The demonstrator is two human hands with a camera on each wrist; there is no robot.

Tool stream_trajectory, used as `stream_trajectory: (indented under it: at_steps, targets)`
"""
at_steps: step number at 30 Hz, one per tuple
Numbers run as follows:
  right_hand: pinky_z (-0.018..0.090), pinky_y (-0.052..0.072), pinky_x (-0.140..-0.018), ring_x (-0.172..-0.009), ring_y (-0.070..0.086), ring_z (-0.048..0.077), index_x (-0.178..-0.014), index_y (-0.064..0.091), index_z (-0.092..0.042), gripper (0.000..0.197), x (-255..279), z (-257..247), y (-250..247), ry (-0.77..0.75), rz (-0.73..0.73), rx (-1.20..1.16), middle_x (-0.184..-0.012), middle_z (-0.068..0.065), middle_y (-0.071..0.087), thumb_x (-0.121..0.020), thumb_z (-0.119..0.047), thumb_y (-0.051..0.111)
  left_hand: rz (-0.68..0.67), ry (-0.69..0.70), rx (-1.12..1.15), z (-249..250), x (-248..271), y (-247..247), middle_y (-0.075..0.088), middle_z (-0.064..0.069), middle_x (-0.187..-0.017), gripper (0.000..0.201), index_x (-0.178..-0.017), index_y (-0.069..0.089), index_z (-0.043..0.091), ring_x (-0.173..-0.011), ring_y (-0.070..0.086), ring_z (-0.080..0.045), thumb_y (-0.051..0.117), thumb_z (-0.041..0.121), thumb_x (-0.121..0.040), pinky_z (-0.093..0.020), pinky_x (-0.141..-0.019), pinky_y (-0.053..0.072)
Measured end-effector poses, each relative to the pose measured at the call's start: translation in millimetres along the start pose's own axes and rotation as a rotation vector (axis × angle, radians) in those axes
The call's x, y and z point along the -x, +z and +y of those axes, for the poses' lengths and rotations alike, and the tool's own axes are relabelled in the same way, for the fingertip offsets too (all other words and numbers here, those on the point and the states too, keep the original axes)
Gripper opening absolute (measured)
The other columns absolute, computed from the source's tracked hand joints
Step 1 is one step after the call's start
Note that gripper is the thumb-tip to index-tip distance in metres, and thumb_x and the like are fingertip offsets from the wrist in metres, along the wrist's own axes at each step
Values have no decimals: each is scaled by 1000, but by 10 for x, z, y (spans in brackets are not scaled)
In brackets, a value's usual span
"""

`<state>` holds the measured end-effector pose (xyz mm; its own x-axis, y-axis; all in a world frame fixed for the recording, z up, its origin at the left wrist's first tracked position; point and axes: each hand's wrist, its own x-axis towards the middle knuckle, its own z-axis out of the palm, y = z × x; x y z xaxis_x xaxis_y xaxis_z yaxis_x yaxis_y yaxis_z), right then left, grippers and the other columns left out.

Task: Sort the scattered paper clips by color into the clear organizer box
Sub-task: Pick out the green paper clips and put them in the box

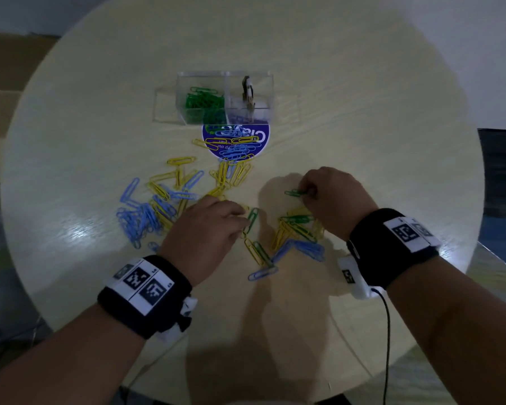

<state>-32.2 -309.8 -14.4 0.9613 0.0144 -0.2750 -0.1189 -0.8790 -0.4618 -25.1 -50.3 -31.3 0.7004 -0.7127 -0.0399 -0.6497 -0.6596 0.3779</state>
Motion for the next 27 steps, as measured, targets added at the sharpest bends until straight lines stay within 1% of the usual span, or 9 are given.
stream_trajectory:
  at_steps: [2,5,8,10,14,18,20,23,27]
  targets:
    - [30,43,-72,-81,58,24,-90,66,-16,11,154,45,-64,-52,92,-79,-90,6,62,-80,-12,65,14,-1,-21,-57,12,27,65,5,-117,23,-109,70,23,-100,54,-26,62,19,-88,-44,-83,48]
    - [23,34,-69,-77,52,16,-90,67,-15,9,429,81,-64,-87,73,-124,-88,2,62,-82,-11,68,63,-25,-30,-112,27,4,67,3,-115,24,-108,70,21,-99,56,-28,67,16,-85,-43,-87,46]
    - [20,29,-67,-85,57,23,-95,69,-14,12,512,101,70,-81,17,-108,-89,4,67,-83,-13,68,88,18,-1,29,67,-20,67,6,-109,22,-107,70,23,-97,56,-26,62,17,-87,-42,-84,46]
    - [24,35,-69,-86,59,23,-97,69,-14,13,452,107,109,-30,29,-161,-93,5,68,-84,-14,67,51,70,29,196,113,6,65,8,-110,24,-110,69,25,-99,54,-23,61,16,-88,-41,-82,47]
    - [33,52,-83,-93,64,15,-94,64,-14,8,331,155,90,116,65,-370,-112,-3,69,-86,-14,65,-73,139,-29,333,254,160,61,9,-121,33,-117,64,24,-104,52,-22,60,15,-86,-39,-86,46]
    - [9,46,-72,-85,64,7,-94,66,-20,10,349,236,51,147,193,-399,-108,-7,70,-85,-15,67,-29,56,-44,296,318,162,63,11,-122,31,-114,67,24,-103,53,-21,59,20,-84,-39,-85,49]
    - [12,47,-71,-84,62,5,-94,68,-22,12,444,261,24,119,226,-360,-102,-9,70,-84,-16,68,-3,2,-41,263,324,133,63,10,-122,28,-112,69,24,-104,53,-22,61,22,-85,-39,-86,48]
    - [20,43,-69,-78,60,11,-92,70,-20,12,650,267,79,46,165,-253,-93,-3,71,-81,-14,70,-15,-79,-22,212,337,95,61,10,-128,28,-114,67,26,-109,51,-22,55,27,-89,-41,-87,47]
    - [25,41,-79,-91,59,26,-94,68,-13,18,765,351,197,-50,194,-136,-92,3,70,-77,-7,72,-22,-104,-2,205,437,61,62,11,-125,23,-105,70,27,-110,51,-20,54,28,-88,-40,-85,48]
